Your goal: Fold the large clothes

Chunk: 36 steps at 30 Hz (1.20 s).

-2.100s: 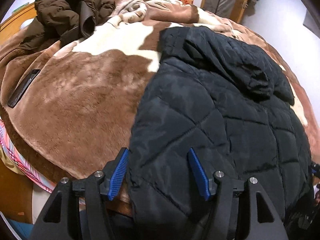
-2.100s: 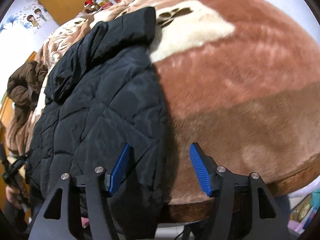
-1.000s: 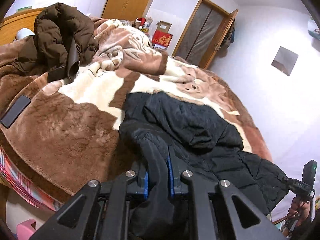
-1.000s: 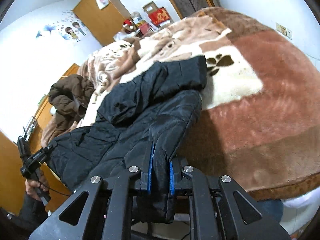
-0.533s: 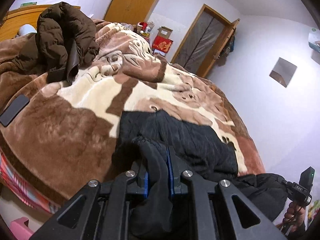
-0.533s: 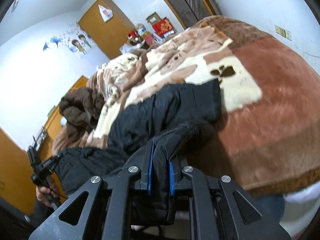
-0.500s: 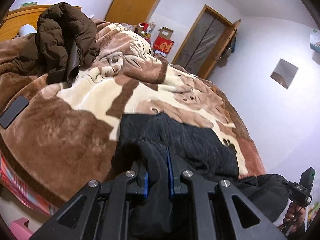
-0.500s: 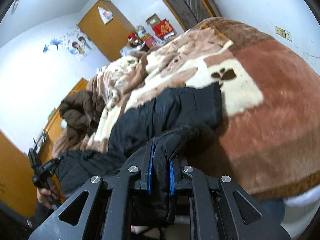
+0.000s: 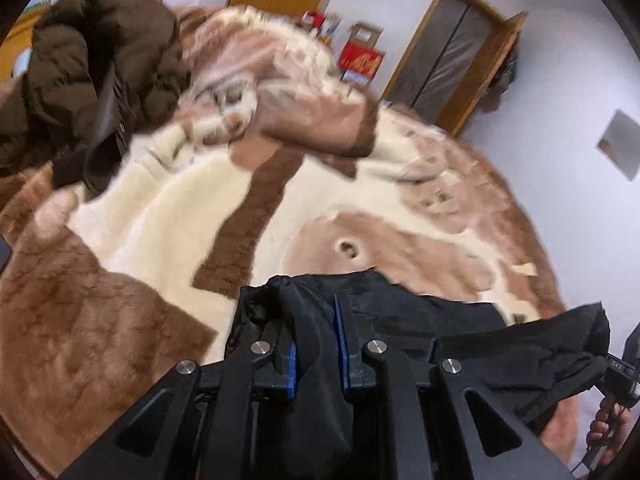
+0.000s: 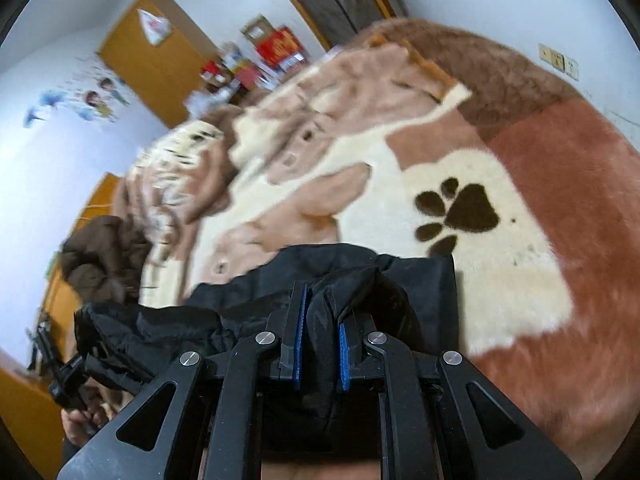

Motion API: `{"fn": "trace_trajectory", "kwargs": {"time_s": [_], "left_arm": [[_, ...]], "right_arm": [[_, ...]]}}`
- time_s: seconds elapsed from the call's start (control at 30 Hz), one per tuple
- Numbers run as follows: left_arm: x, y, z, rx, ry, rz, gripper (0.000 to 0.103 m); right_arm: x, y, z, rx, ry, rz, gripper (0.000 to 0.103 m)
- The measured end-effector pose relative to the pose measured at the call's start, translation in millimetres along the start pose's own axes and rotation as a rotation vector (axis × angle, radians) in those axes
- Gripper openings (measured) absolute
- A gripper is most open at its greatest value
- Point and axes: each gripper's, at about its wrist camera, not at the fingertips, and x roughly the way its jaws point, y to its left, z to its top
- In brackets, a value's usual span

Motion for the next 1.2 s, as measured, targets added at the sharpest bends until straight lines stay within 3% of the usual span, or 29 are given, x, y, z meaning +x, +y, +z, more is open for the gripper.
{"fn": "trace_trajectory", "kwargs": {"time_s": [0.13,0.27,0.4,0.6,0.67,0.73,0.8,0.9,1.03,1.13,1.2], "left_arm": [[59,5,-2,-0.014,0.083,0.043,0.021],[82,5,-4,-0.026,0.102,0.039,0.023],[73,5,3,-0.033,0.116,0.008,0.029],[30,-3,21,-0.024,0.054,-0.05,0.055],[15,-8,26,-0.011,0.009,-0.04,0.061],[1,-14,28,0.011,-0.042,-0.023,0.069],[-11,-20,27,0.042,-0.074,-0.019,0.069],[-19,-30,14,0.077,-0.088,-0.042,0.069],[-1,-48,-28,0.166,-0.014,-0.098,0.069],[42,-53,-54,0.217,0.095,-0.045,0.069],[62,-51,-57,0.22,0.123,-0.027,0.069]], "right_arm": [[60,-20,7,0.04,0.094,-0.045,0.017],[86,-40,4,0.101,0.142,-0.01,0.018],[69,-46,9,0.115,0.159,0.061,0.024],[20,-37,24,0.147,0.105,0.21,0.056],[-3,-29,28,0.118,0.029,0.183,0.065],[-22,-21,31,0.09,-0.037,0.168,0.065],[-33,-11,30,0.063,-0.089,0.143,0.065],[-31,11,10,-0.044,-0.088,0.131,0.065],[0,26,-31,-0.164,-0.019,0.1,0.065],[43,21,-55,-0.206,0.072,0.02,0.064],[61,16,-58,-0.245,0.078,-0.049,0.064]]}}
